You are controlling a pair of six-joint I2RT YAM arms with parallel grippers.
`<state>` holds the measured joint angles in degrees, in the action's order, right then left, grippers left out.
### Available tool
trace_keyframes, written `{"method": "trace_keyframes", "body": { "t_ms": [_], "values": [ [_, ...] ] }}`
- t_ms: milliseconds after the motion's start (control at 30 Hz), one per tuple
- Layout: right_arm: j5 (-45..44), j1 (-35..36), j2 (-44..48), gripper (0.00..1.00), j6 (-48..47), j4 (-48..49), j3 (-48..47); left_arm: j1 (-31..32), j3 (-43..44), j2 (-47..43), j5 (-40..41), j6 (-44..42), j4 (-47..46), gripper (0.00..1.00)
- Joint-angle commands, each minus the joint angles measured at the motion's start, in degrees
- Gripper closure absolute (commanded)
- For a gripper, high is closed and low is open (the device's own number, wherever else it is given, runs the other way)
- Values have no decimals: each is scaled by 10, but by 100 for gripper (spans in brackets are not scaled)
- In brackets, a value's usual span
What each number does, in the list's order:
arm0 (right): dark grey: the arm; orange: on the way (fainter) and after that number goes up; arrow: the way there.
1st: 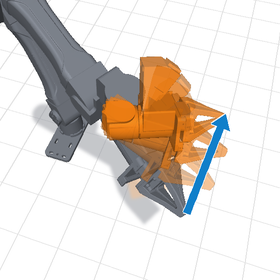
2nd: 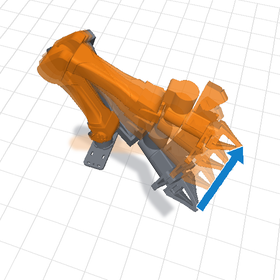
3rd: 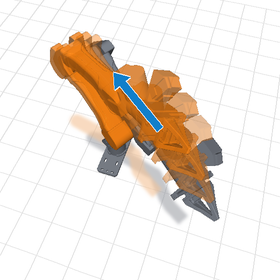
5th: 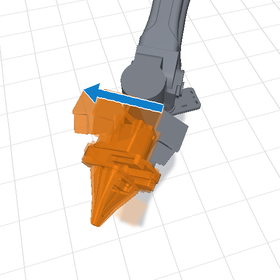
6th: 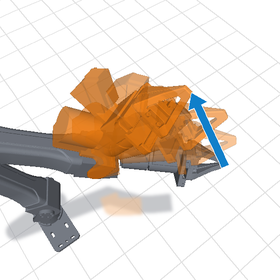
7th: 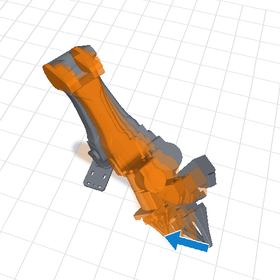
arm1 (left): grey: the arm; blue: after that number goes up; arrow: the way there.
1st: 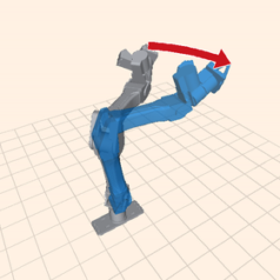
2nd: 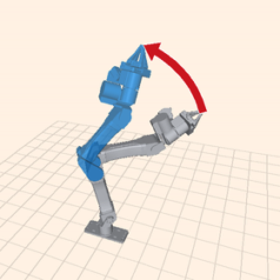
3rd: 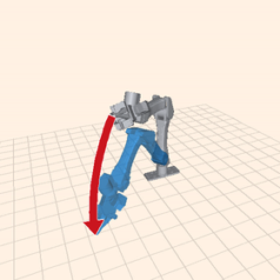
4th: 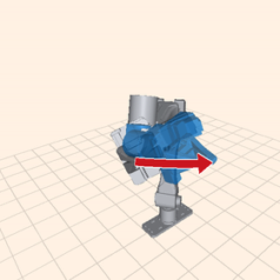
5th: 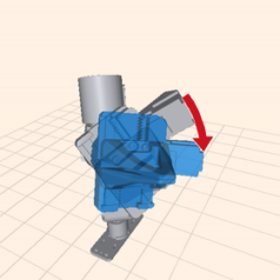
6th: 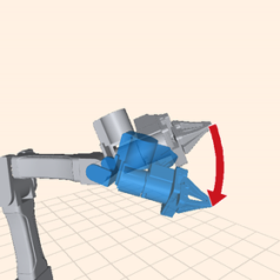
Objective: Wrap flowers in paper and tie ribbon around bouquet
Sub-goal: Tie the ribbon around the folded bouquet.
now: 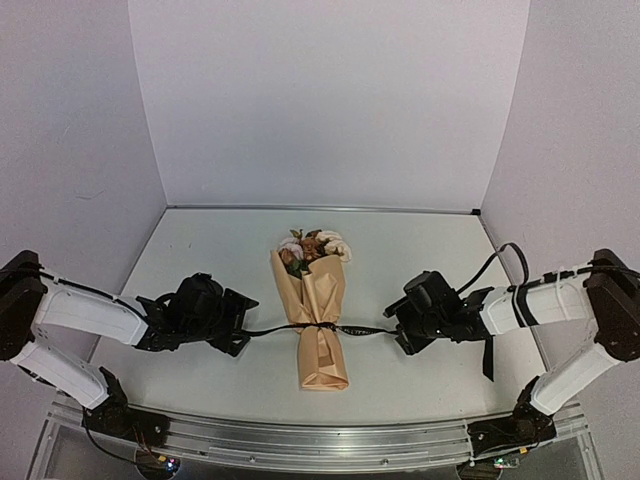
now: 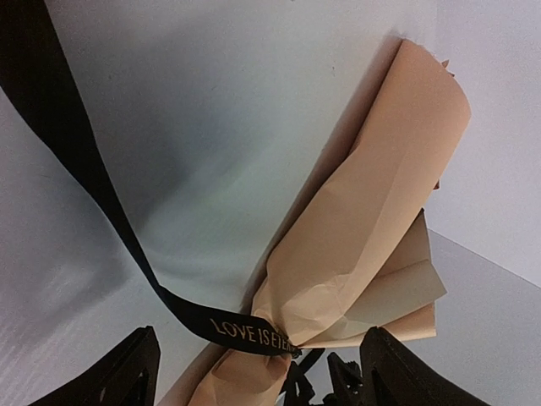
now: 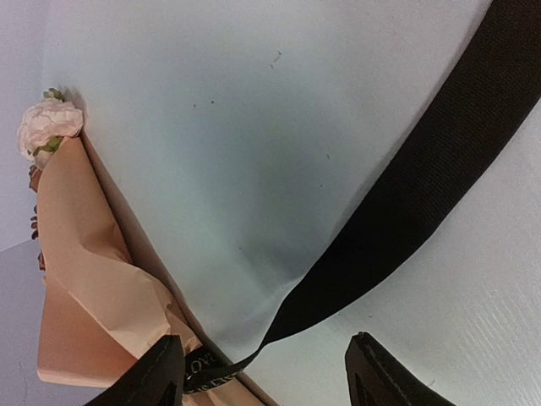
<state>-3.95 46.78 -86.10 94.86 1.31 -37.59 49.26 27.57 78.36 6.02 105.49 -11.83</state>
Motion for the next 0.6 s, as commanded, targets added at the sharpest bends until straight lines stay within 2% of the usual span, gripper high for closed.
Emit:
{"method": "trace_keyframes", "body": {
  "t_ms": [0, 267, 567],
  "values": [
    [6, 11, -32, 33, 35, 74, 16, 10, 1, 51, -10, 53, -125, 17],
    [22, 26, -86, 37, 70, 135, 20, 17, -3, 117, -21, 86, -187, 25],
    [10, 27, -117, 53, 84, 159, 32, 17, -21, 184, -24, 127, -294, 45]
  ]
}}
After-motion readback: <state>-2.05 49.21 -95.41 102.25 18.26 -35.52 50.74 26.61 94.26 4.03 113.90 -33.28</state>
